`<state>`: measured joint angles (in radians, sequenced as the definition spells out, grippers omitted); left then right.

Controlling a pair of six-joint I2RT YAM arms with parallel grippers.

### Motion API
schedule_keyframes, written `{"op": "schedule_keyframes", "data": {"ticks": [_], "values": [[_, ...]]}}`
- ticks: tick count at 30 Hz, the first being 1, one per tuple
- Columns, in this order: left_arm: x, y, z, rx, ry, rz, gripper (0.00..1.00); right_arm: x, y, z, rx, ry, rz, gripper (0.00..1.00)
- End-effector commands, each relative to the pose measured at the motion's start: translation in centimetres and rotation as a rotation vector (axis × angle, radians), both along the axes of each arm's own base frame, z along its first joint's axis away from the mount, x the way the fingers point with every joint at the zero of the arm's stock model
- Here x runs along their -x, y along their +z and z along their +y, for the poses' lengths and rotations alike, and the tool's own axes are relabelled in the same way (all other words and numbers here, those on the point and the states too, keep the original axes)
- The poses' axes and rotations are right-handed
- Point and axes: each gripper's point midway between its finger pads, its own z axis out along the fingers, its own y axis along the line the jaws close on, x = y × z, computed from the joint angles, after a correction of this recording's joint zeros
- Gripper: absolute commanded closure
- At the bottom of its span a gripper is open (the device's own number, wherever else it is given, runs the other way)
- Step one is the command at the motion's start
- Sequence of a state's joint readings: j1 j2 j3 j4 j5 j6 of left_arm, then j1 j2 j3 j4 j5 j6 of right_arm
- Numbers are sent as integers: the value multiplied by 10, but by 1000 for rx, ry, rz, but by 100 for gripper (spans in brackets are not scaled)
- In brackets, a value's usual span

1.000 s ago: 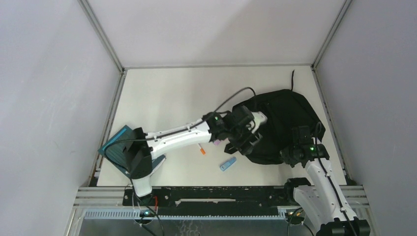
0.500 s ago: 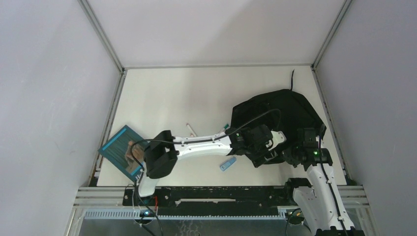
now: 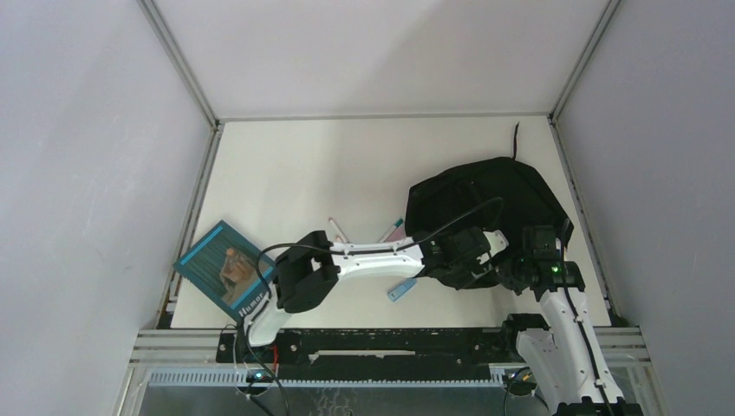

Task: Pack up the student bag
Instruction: Adjust the student bag at the center of the board.

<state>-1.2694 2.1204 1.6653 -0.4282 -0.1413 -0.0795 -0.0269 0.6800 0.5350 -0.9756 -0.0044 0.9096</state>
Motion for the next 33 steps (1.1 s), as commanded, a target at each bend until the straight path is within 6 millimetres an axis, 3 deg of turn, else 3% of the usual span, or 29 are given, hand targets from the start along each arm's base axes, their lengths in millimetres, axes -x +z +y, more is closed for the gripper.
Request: {"op": "schedule_keyframes", "data": {"ticks": [1, 3, 7, 8, 15, 17, 21, 28, 33], "values": [[-32, 33, -24, 70, 77, -129, 37, -10, 8, 2, -12, 19, -58, 100], [-42, 40, -26, 70, 98, -151, 50, -10, 7, 2, -9, 21, -55, 100], [-66, 64, -22, 91, 161, -161, 96, -8, 8, 1, -7, 35, -56, 100], [-70, 72, -21, 103, 164, -145, 99, -8, 8, 3, -10, 49, -62, 100], [-99, 133, -42, 341, 162, 43, 100, -19, 29, 24, -61, 235, -240, 100], [-109, 129, -49, 345, 177, 55, 100, -21, 37, 28, -66, 256, -305, 100], [-108, 112, -55, 291, 145, 100, 100, -20, 52, 31, -59, 281, -400, 100], [-100, 105, -28, 251, 144, 164, 100, -22, 53, 32, -61, 290, -408, 100], [-103, 83, -24, 199, 154, 193, 100, -27, 78, 40, -55, 363, -555, 100]]}}
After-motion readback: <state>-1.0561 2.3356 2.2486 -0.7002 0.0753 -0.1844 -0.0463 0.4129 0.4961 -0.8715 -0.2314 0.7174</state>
